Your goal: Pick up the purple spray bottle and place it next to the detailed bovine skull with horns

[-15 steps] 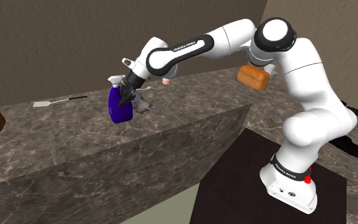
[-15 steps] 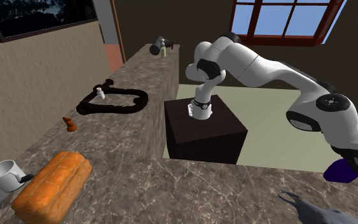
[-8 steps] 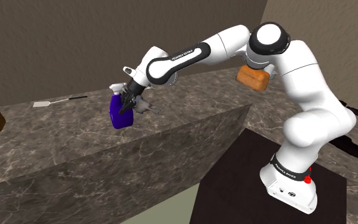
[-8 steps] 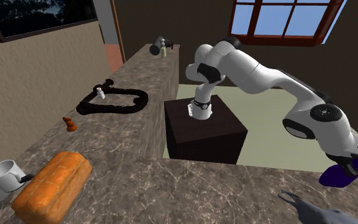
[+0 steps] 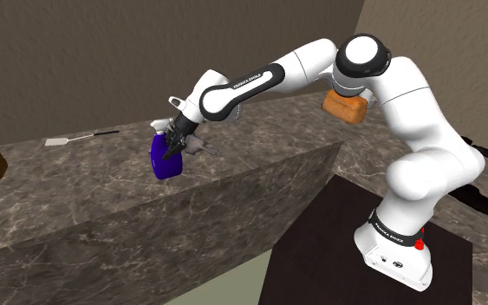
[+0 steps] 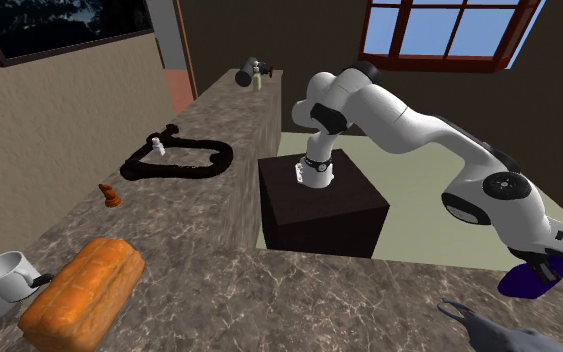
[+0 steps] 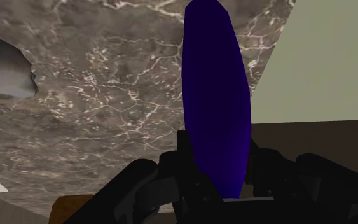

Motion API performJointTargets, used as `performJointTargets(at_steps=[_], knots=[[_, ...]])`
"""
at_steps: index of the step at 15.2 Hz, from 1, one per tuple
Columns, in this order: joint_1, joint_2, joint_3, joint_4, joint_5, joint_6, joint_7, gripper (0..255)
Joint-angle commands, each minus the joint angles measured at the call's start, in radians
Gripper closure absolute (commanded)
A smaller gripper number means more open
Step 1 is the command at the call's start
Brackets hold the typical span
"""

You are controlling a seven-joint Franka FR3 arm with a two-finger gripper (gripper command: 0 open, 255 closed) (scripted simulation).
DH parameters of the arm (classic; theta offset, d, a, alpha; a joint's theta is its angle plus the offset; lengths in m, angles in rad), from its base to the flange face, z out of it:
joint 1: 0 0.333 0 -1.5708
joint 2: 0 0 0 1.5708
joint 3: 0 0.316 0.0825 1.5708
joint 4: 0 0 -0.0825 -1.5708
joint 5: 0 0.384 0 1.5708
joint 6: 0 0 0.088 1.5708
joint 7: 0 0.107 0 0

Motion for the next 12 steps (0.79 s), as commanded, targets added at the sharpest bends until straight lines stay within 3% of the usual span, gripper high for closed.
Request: performJointTargets(at_steps=[1, 3, 4, 9, 12], knots=[[0.0, 0.0, 0.0, 0.0, 0.0, 0.0, 0.0, 255], [0.0, 0.0, 0.0, 0.0, 0.0, 0.0, 0.0, 255], [0.0, 0.0, 0.0, 0.0, 0.0, 0.001, 0.0, 0], [0.0, 0.0, 0.0, 0.0, 0.0, 0.001, 0.0, 0], [-0.099, 0.066, 0.065, -0.06, 0.028, -0.037, -0.018, 0]])
